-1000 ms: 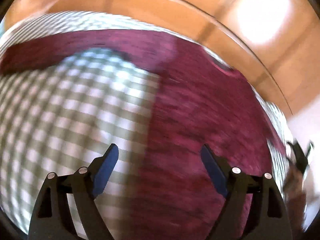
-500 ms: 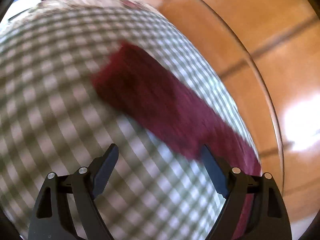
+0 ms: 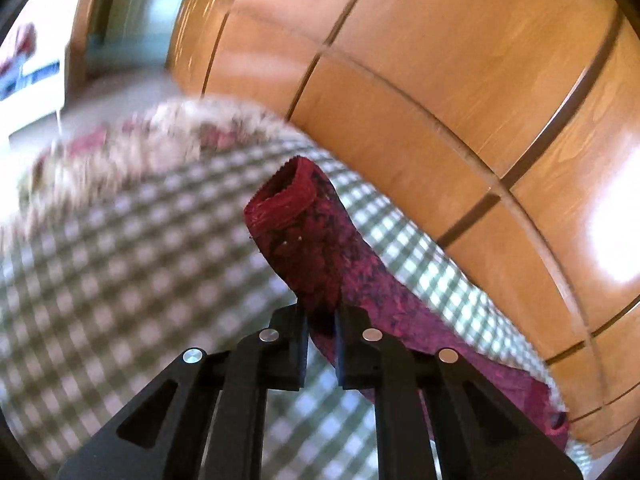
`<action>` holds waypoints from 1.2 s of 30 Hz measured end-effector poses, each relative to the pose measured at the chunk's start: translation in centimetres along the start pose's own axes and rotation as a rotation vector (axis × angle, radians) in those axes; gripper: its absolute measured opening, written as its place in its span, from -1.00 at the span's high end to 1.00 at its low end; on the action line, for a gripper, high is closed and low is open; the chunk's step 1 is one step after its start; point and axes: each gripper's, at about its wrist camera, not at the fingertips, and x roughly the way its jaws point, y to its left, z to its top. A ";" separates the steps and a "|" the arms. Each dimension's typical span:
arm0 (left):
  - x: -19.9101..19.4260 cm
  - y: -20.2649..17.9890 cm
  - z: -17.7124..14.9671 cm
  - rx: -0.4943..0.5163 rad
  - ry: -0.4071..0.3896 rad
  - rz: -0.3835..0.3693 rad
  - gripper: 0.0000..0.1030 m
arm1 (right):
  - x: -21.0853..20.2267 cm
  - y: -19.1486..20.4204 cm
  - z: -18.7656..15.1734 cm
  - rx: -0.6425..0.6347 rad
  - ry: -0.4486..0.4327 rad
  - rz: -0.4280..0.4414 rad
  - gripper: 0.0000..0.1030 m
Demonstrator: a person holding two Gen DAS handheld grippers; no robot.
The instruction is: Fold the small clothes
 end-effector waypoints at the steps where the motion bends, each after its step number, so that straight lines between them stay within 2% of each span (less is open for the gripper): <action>1: 1.1 -0.6 0.1 0.021 0.011 0.031 0.83 | 0.1 0.0 0.1 -0.002 0.002 -0.005 -0.96; 4: 4.3 -1.1 -0.9 0.067 0.071 0.126 0.82 | 0.4 0.0 0.1 -0.004 0.006 -0.012 -0.97; 6: 5.4 -0.5 -2.1 0.038 0.111 0.163 0.79 | 0.4 -0.1 0.1 -0.004 0.005 -0.012 -0.97; 8: 4.5 0.4 -3.3 0.000 0.106 0.143 0.50 | 0.4 -0.1 0.1 -0.004 0.003 -0.011 -0.97; 9: 3.8 0.6 -4.0 -0.008 0.102 0.132 0.29 | 0.5 -0.2 0.1 -0.004 0.002 -0.010 -0.97; 10: 3.0 0.6 -4.6 -0.009 0.096 0.128 0.23 | 0.5 -0.1 0.1 -0.004 0.002 -0.010 -0.97; 12: 1.4 -0.1 -5.9 0.025 0.105 0.080 0.23 | 0.5 -0.1 0.1 -0.005 0.001 -0.010 -0.97; 15: -1.3 -2.9 -8.9 0.121 0.135 -0.038 0.24 | 0.4 -0.1 0.1 -0.004 0.001 -0.008 -0.97; 19: -5.1 -8.1 -15.2 0.269 0.267 -0.271 0.23 | -0.2 -0.4 0.4 0.008 0.007 0.014 -0.96; 21: -6.8 -10.5 -18.9 0.353 0.353 -0.359 0.23 | -1.5 -1.4 0.6 0.035 0.001 0.042 -0.93; 23: -8.3 -11.8 -21.9 0.414 0.421 -0.432 0.20 | -3.2 -2.9 0.5 0.056 -0.029 0.034 -0.93; 24: -8.7 -12.1 -23.1 0.435 0.445 -0.452 0.04 | -4.4 -4.3 0.3 0.075 -0.051 0.022 -0.93; 25: -9.3 -12.4 -24.6 0.457 0.472 -0.465 -0.02 | -5.3 -5.6 0.0 0.097 -0.061 0.019 -0.93; 29: -10.3 -11.8 -28.3 0.474 0.557 -0.477 -0.02 | -7.7 -9.8 -2.1 0.150 -0.053 -0.013 -0.92; 32: -11.2 -10.9 -29.9 0.485 0.570 -0.474 -0.02 | -8.8 -11.7 -5.0 0.165 0.004 0.025 -0.80; 33: -11.5 -10.8 -30.3 0.489 0.562 -0.470 0.03 | -8.9 -11.8 -5.8 0.163 0.020 0.036 -0.68; 34: -11.9 -10.5 -30.6 0.492 0.557 -0.465 0.19 | -9.1 -11.9 -6.8 0.163 0.042 0.052 -0.46; 36: -12.2 -10.4 -31.0 0.517 0.541 -0.441 0.42 | -9.9 -11.7 -8.3 0.142 0.052 0.054 -0.20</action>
